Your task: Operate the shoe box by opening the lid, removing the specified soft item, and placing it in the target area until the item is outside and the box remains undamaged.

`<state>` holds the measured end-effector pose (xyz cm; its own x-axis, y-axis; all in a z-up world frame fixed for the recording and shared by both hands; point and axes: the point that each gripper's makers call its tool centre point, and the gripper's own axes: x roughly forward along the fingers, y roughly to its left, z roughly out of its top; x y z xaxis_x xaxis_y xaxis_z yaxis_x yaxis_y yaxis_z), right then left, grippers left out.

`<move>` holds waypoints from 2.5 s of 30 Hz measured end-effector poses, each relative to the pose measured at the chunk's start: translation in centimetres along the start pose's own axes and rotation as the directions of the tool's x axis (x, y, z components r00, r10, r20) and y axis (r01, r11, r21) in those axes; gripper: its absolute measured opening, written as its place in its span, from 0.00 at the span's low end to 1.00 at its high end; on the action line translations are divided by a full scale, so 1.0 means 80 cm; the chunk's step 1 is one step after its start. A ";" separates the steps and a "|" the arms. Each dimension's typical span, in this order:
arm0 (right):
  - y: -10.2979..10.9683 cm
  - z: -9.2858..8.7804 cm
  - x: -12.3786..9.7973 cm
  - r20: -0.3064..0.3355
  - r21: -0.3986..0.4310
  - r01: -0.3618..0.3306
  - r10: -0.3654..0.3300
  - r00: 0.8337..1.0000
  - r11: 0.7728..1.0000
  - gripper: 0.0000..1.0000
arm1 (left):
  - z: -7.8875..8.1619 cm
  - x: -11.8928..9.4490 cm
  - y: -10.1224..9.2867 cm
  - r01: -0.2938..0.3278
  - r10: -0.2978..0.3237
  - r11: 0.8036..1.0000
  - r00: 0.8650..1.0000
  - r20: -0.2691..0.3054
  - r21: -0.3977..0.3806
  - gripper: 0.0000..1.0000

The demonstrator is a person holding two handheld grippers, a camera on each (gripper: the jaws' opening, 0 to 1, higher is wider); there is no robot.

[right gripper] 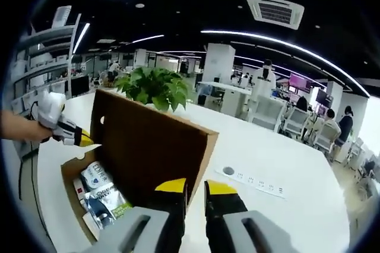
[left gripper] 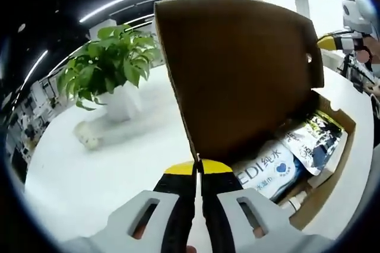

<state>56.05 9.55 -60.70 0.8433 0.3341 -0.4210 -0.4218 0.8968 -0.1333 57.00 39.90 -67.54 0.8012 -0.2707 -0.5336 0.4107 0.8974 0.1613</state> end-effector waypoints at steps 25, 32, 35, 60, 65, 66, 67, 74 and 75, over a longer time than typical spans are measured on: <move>0.029 -0.081 0.011 -0.108 0.038 -0.041 0.045 0.993 0.998 0.01 | 0.001 0.001 0.001 0.012 -0.012 1.000 1.000 -0.017 -0.002 0.00; 0.027 -0.086 0.015 -0.110 0.040 -0.029 0.033 0.993 0.999 0.00 | 0.002 0.001 0.002 0.013 -0.013 1.000 1.000 -0.019 -0.001 0.00; 0.025 -0.086 0.016 -0.108 0.053 -0.028 0.034 0.994 0.998 0.00 | 0.002 0.002 0.002 0.015 -0.015 1.000 1.000 -0.020 0.000 0.00; 0.021 -0.079 0.019 -0.108 0.087 -0.024 0.033 0.994 0.996 0.00 | 0.009 0.005 0.005 0.021 -0.021 1.000 0.999 -0.031 -0.010 0.00; 0.020 -0.077 0.021 -0.108 0.092 -0.023 0.033 0.994 0.996 0.00 | 0.010 0.007 0.006 0.020 -0.021 1.000 0.999 -0.031 -0.015 0.00; 0.020 -0.077 0.021 -0.107 0.094 -0.023 0.033 0.994 0.995 0.00 | 0.010 0.007 0.007 0.020 -0.021 1.000 0.999 -0.032 -0.015 0.00; 0.020 -0.077 0.021 -0.107 0.097 -0.023 0.034 0.994 0.995 0.00 | 0.010 0.007 0.007 0.020 -0.021 1.000 0.999 -0.032 -0.016 0.00; 0.018 -0.074 0.023 -0.105 0.117 -0.020 0.033 0.994 0.993 0.00 | 0.013 0.011 0.009 0.021 -0.022 0.999 0.999 -0.032 -0.024 0.00; 0.018 -0.074 0.023 -0.105 0.119 -0.020 0.033 0.994 0.993 0.00 | 0.013 0.011 0.009 0.021 -0.022 0.999 0.999 -0.032 -0.024 0.00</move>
<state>55.07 9.74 -66.97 0.7894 0.3307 -0.5172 -0.3957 0.9182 -0.0169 58.48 39.94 -67.04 0.7778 -0.2794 -0.5631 0.4171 0.8995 0.1298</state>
